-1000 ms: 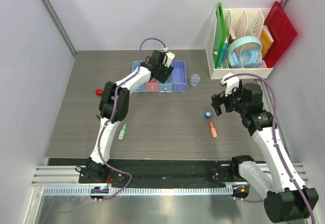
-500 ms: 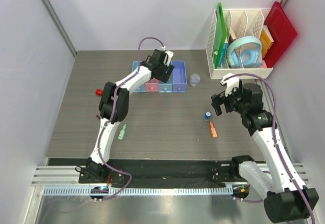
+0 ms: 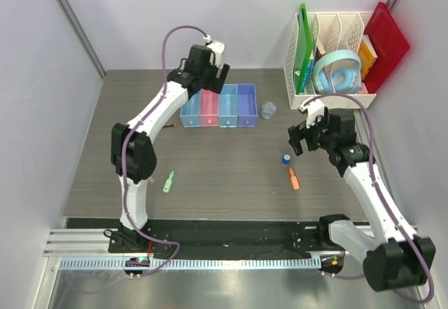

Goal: Sort the stationery into containers
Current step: Move the storage box to the center of the board, then pick up the stationery from the center of the board.

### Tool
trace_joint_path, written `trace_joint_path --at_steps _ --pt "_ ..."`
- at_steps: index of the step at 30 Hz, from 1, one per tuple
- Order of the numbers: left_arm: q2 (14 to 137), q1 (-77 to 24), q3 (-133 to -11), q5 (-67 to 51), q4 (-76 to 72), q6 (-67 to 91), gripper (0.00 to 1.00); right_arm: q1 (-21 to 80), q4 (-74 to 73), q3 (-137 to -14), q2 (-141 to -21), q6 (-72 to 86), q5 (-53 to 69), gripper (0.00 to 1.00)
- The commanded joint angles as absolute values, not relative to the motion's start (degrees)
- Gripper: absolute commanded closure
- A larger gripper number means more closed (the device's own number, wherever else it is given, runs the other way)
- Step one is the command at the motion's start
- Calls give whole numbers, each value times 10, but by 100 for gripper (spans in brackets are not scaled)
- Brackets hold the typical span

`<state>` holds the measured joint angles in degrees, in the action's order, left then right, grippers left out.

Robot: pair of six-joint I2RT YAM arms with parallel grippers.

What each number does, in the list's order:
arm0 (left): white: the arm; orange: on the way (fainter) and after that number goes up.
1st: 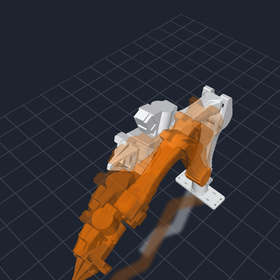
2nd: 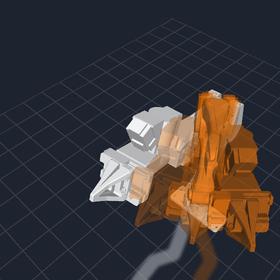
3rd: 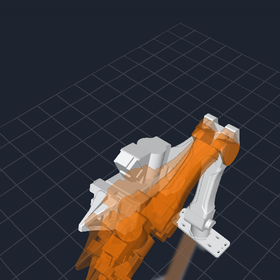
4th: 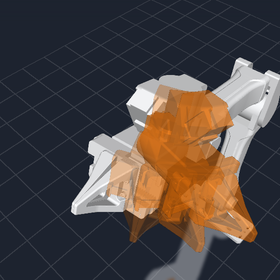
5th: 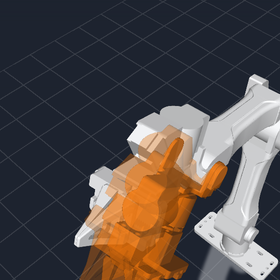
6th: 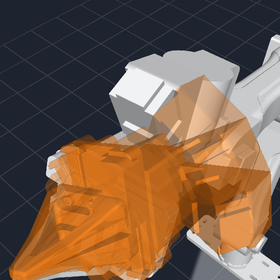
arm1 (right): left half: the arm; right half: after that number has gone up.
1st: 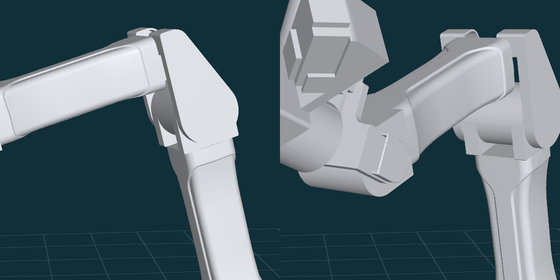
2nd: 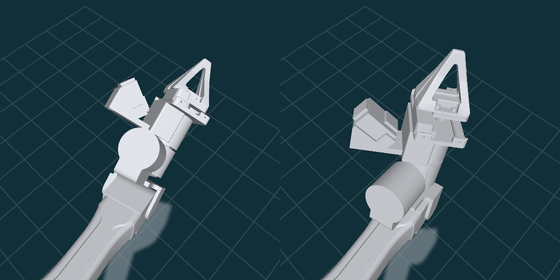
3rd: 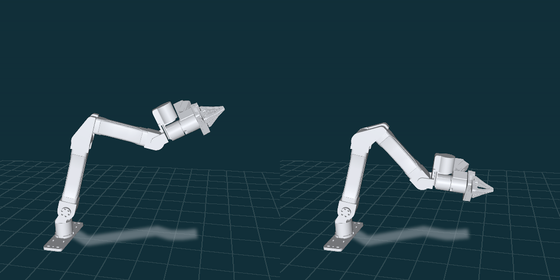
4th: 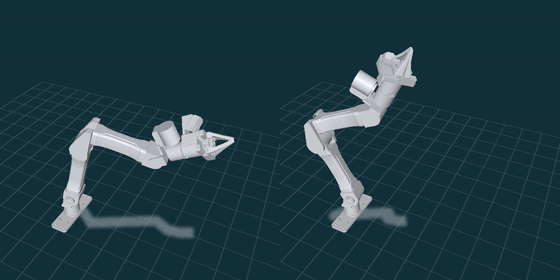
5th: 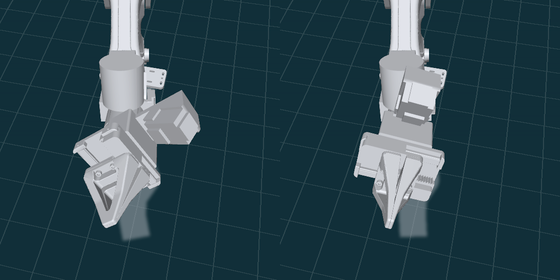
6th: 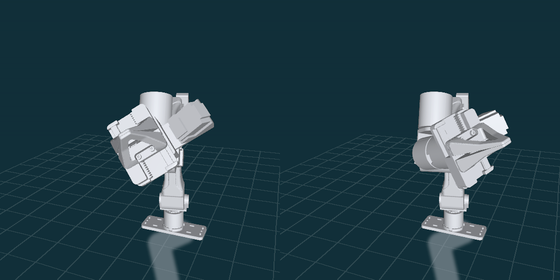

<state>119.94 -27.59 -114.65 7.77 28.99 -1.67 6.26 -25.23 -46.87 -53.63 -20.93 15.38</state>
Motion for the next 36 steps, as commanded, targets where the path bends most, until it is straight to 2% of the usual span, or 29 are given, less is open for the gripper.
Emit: trace_joint_path --at_steps 1,8,10,15,24,36 --pt "1113 -224 -1079 72 301 -28 11 63 -196 -525 -638 -206 160 0" --pt "1054 -135 -950 12 275 -41 4 62 -147 -653 -859 -145 197 1" --pt "1044 -127 -922 11 255 -50 1 62 -135 -702 -908 -130 204 2" --pt "1032 -120 -858 10 228 -78 0 62 -134 -805 -1030 -100 209 4" --pt "1061 -105 -855 18 194 -74 0 87 -135 -891 -1126 -92 193 4" --pt "1071 -95 -848 4 188 -65 0 115 -125 -923 -1200 -91 117 5"
